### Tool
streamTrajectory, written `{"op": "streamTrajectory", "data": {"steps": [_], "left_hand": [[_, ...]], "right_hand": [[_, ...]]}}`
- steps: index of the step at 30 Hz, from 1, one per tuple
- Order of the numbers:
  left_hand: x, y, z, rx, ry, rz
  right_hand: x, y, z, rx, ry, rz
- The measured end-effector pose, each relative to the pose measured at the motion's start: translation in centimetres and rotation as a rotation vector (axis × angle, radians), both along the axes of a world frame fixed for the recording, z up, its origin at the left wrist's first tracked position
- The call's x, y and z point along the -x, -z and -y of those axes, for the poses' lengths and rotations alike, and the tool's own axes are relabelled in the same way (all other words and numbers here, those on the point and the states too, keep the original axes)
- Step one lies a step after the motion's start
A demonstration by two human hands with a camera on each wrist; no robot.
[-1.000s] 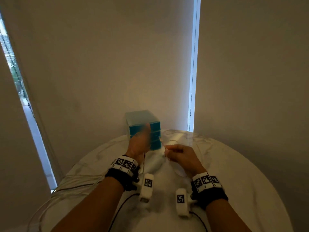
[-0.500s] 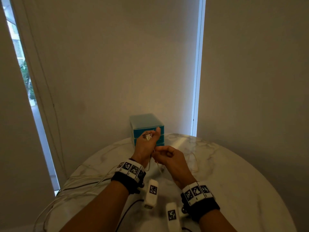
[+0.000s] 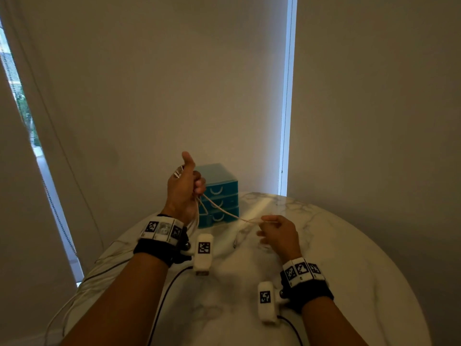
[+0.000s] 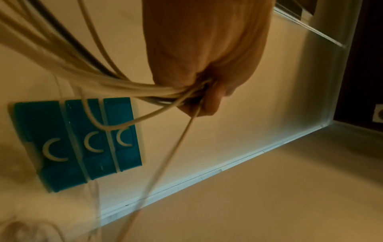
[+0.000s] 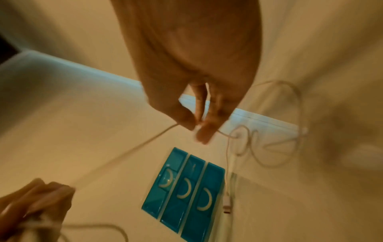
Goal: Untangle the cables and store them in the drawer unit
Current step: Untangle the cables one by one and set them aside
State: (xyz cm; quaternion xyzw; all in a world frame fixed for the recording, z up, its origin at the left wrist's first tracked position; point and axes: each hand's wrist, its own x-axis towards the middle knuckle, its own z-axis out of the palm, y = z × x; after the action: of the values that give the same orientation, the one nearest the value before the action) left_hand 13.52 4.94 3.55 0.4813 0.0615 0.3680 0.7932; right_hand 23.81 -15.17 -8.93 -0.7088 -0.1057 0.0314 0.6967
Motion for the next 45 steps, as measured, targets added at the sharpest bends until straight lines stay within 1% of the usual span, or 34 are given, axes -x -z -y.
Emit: {"op": "streamTrajectory", "data": {"steps": [2, 3, 4, 8, 12, 14, 15, 18, 20, 22, 24, 27, 30, 32, 34, 35, 36, 37, 38, 39, 40, 41, 42, 44, 45], "left_hand": [[0.1, 0.5, -0.4, -0.059, 0.105, -0.097], [0.0, 0.9, -0.4, -0.114, 0.136, -0.169], [-0.1, 1.4, -0.3, -0.184, 0.153, -0.245], [-1.0, 3.5, 1.4, -0.462, 0.209, -0.474], [-1.8, 4.8, 3.1, -0.810, 0.287, -0.651], [-2.0, 5.0, 3.6, -0.925, 0.347, -0.703], [-2.0, 4.9, 3.9, -0.966, 0.347, -0.710], [-2.1, 4.7, 3.8, -1.058, 0.260, -0.680], [-1.7, 4.3, 3.5, -1.097, 0.207, -0.603], [-1.2, 3.5, 3.0, -1.151, 0.118, -0.534], [-0.6, 2.3, 2.7, -1.154, 0.024, -0.494], [0.5, 0.4, 1.9, -1.061, -0.073, -0.408], [2.1, -1.0, 0.7, -1.046, -0.132, -0.354], [3.1, -1.5, -0.2, -1.018, -0.190, -0.313], [4.0, -2.0, -1.4, -0.965, -0.273, -0.277], [4.5, -2.2, -2.2, -0.937, -0.318, -0.269], [4.9, -2.3, -3.0, -0.911, -0.356, -0.263], [5.3, -2.5, -3.7, -0.889, -0.375, -0.262], [5.6, -2.5, -4.3, -0.877, -0.370, -0.269], [5.9, -2.5, -4.7, -0.878, -0.345, -0.287], [6.1, -2.4, -4.9, -0.888, -0.313, -0.310], [6.1, -2.2, -5.0, -0.895, -0.288, -0.328], [6.1, -2.0, -5.0, -0.898, -0.271, -0.339], [5.9, -1.6, -4.7, -0.923, -0.238, -0.348], [5.9, -1.4, -4.5, -0.951, -0.219, -0.350]], "right_hand": [[0.2, -0.5, 0.0, -0.400, -0.102, -0.184], [0.5, -0.9, 0.0, -0.565, -0.131, -0.250], [0.7, -1.2, 0.0, -0.648, -0.145, -0.271], [1.4, -1.5, -0.8, -0.618, -0.154, -0.106], [1.8, -2.4, -0.9, -0.655, -0.198, -0.101], [1.9, -2.8, -0.6, -0.666, -0.232, -0.107], [2.0, -3.0, -0.5, -0.667, -0.252, -0.121], [1.6, -3.0, -0.2, -0.707, -0.310, -0.214], [1.1, -2.8, 0.0, -0.756, -0.306, -0.290], [0.6, -2.2, -0.2, -0.753, -0.269, -0.357], [0.1, -1.5, -0.3, -0.734, -0.251, -0.437], [0.0, -1.0, -0.5, -0.710, -0.189, -0.477], [-1.4, -1.0, -0.1, -0.804, -0.054, -0.520], [-2.9, -1.6, 0.8, -0.920, -0.017, -0.616], [-3.7, -3.5, 1.8, -0.945, 0.108, -0.748], [-3.4, -3.8, 2.4, -0.526, 0.208, -0.579], [-3.7, -3.7, 3.1, -0.349, 0.230, -0.412], [-3.2, -4.3, 3.9, -0.584, 0.200, -0.515], [-3.4, -4.8, 4.2, -0.981, 0.101, -0.600], [-4.0, -5.3, 4.3, -1.133, 0.066, -0.538], [-4.3, -5.2, 4.2, -1.090, 0.090, -0.523], [-4.0, -5.6, 3.8, -1.033, 0.071, -0.564], [-3.3, -5.9, 2.9, -0.885, 0.048, -0.580], [-2.1, -5.7, 0.7, -0.596, -0.093, -0.642], [-0.9, -5.6, -0.4, -0.499, -0.214, -0.673]]}}
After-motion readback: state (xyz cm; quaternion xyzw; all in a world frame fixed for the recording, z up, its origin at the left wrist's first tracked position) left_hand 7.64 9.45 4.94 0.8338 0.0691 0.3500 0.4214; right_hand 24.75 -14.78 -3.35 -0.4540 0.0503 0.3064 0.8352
